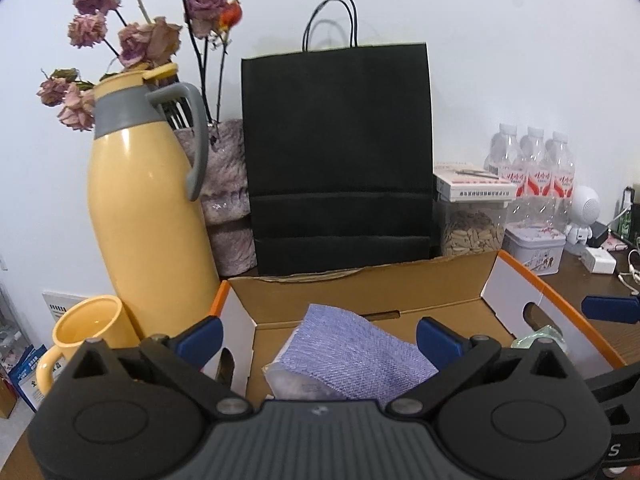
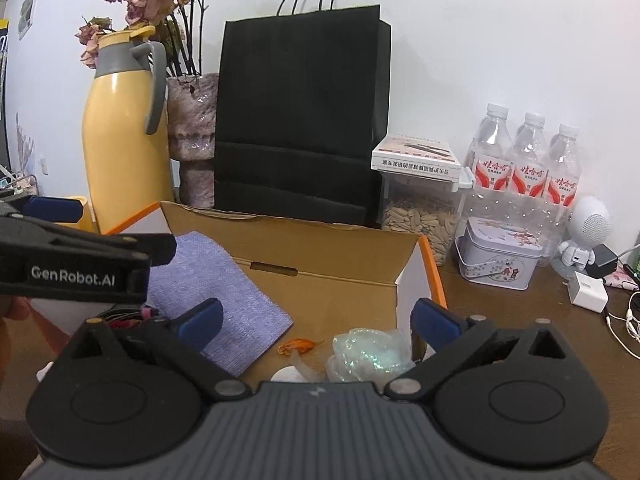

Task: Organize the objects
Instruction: 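Carry the purple pouch over the box and open the left gripper, then close the right gripper on the white plush sheep toy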

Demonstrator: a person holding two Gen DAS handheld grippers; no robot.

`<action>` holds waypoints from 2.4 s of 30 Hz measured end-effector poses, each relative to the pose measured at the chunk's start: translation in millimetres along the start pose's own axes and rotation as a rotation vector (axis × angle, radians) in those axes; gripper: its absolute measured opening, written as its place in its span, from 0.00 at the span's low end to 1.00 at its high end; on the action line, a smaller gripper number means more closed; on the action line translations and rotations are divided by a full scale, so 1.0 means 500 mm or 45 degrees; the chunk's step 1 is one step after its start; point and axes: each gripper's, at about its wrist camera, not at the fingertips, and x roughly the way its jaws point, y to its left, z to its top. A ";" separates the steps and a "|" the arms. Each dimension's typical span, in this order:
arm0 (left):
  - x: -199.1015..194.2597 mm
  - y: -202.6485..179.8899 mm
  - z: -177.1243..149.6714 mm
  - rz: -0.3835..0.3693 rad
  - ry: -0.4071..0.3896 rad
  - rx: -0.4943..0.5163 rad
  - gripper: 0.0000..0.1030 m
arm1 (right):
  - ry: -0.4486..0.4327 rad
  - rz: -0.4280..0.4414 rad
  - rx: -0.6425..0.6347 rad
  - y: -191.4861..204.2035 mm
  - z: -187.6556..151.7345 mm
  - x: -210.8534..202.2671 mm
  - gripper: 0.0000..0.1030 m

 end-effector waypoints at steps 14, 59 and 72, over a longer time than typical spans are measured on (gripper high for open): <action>-0.129 0.041 -0.038 -0.021 -0.029 -0.045 1.00 | -0.072 -0.014 0.018 0.022 -0.026 -0.140 1.00; -0.208 0.170 -0.203 -0.031 0.223 -0.004 1.00 | 0.116 0.280 -0.034 0.091 -0.163 -0.175 0.67; -0.207 0.181 -0.205 0.004 0.240 -0.036 1.00 | -0.059 0.233 0.059 0.077 -0.184 -0.250 0.52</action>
